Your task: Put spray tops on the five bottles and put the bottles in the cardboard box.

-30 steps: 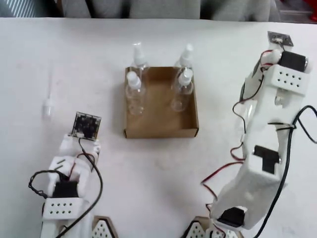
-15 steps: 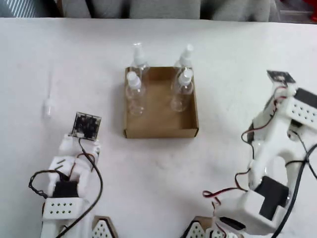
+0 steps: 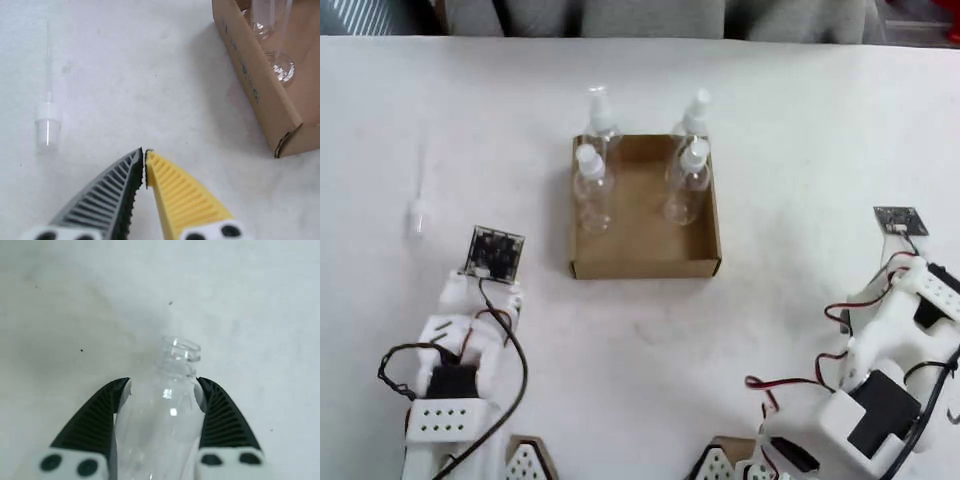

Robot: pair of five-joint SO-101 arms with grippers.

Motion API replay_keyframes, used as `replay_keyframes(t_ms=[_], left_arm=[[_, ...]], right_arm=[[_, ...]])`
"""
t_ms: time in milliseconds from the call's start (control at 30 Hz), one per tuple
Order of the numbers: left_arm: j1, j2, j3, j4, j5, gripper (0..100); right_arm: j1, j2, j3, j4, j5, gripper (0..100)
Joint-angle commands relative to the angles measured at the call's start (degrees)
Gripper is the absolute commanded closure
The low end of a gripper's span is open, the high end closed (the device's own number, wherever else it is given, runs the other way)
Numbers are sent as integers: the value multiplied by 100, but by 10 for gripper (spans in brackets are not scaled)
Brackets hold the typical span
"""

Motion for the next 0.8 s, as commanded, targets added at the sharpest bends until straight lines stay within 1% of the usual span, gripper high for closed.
replay_keyframes(t_ms=[0,67,200,367,467,633,767], left_arm=[[31,-31,-26,0,-44,976],[31,-31,-26,0,-44,976],[22,-31,-26,0,-44,976],[22,-31,-26,0,-44,976],[22,-31,-26,0,-44,976],[22,-31,-26,0,-44,976],[22,-31,-26,0,-44,976]], right_arm=[[66,-251,18,-198,97,810],[40,-268,18,-198,97,776],[31,-312,-97,-171,88,767],[84,-303,-387,215,79,731],[84,-312,-527,479,79,741],[119,-312,-721,1103,62,796],[365,-312,-870,1376,-325,787]])
